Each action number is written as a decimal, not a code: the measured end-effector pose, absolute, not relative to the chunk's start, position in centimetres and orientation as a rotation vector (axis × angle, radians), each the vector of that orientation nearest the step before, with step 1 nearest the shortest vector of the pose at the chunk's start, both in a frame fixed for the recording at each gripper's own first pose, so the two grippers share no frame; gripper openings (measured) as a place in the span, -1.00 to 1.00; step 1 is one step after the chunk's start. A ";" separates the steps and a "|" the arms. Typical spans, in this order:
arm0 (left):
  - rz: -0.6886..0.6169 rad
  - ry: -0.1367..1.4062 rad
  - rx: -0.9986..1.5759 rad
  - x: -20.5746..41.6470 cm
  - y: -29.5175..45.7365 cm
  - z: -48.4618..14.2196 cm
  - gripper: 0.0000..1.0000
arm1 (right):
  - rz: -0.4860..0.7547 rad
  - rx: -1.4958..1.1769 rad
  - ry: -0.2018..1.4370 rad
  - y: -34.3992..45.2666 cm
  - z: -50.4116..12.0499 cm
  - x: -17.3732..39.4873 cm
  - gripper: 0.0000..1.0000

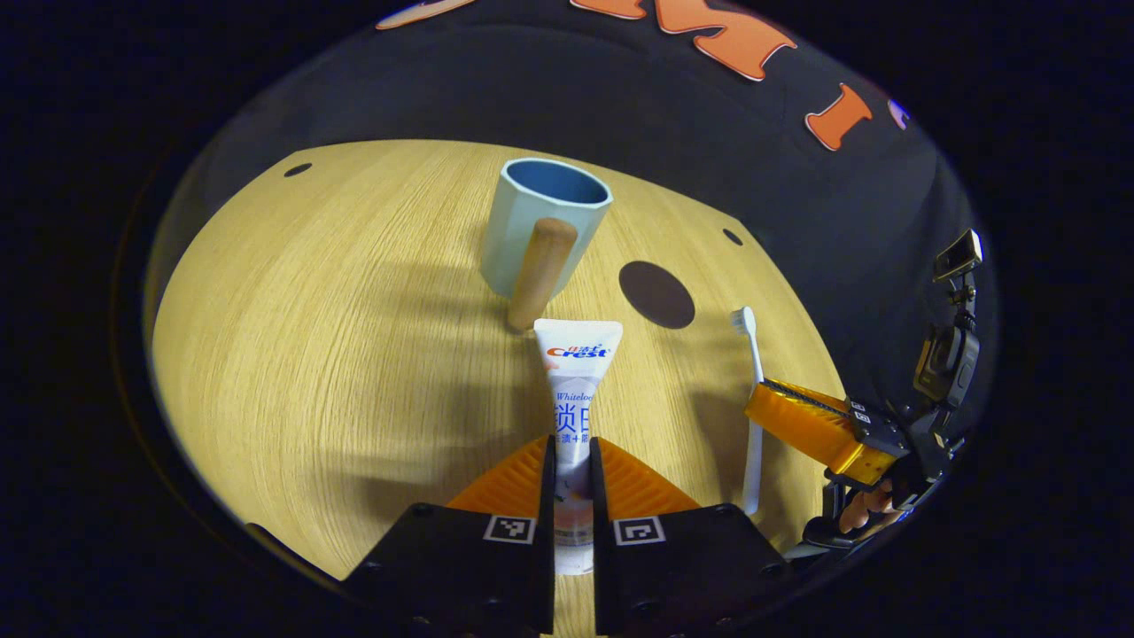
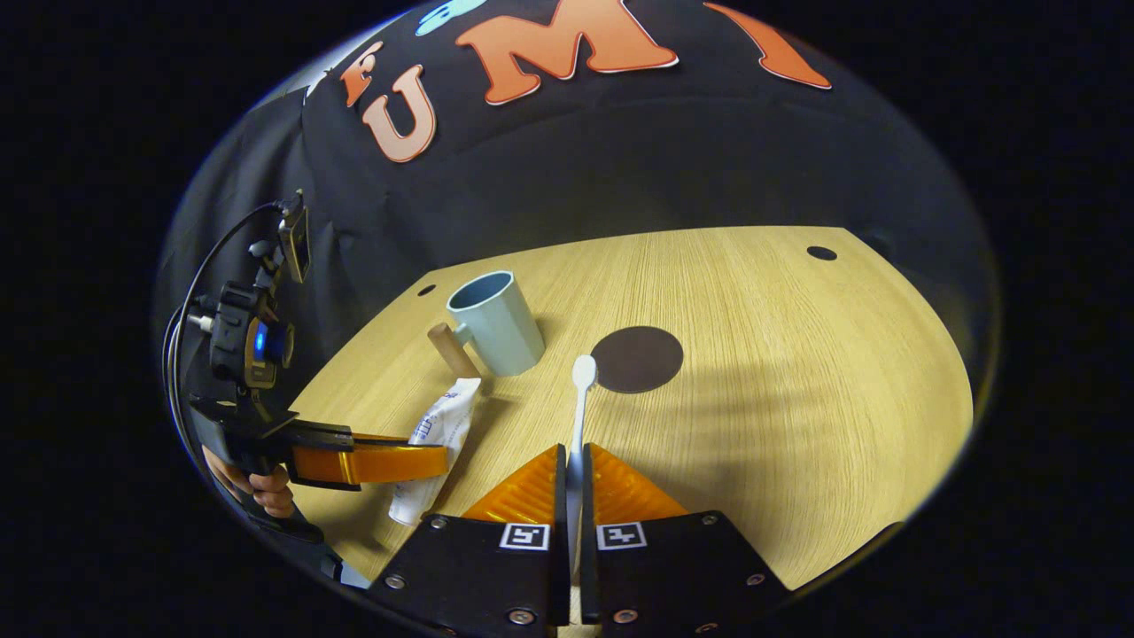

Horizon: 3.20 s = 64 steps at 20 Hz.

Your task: Put the toothbrush and toothpaste on the desktop into the cup, then pick up the cup and place it on the coaster on the desktop.

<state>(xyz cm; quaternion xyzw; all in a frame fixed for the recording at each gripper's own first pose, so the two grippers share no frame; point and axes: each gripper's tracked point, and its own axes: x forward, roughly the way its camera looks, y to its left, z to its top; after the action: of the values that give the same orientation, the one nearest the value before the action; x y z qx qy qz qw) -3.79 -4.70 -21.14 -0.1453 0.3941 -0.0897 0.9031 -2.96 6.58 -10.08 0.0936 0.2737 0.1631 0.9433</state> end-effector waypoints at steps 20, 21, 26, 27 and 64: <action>0.002 -0.026 -0.154 -3.1 5.1 -5.7 -0.73 | 0.271 0.176 0.135 2.8 -0.4 -0.1 -0.92; 0.009 -0.047 -0.155 -3.1 5.2 -5.3 -0.73 | 0.274 0.172 0.111 2.8 0.2 -0.1 -0.92; 0.060 -0.161 -0.203 -0.9 6.3 -3.6 -0.72 | 0.258 0.156 0.036 2.0 2.2 0.2 -0.92; 0.068 -0.171 -0.200 -0.9 6.4 -3.6 -0.74 | 0.255 0.158 0.027 1.7 2.4 0.3 -0.92; 0.047 -0.028 -0.135 7.3 3.9 -12.0 -0.66 | 0.303 0.187 -0.076 3.4 5.6 6.8 -0.92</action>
<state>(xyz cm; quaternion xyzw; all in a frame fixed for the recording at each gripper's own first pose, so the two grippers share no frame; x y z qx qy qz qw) 7.28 3.85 -12.00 -0.0675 -0.0142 0.0232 0.9973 6.76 3.44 5.59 0.0932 -0.0377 0.1508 0.9834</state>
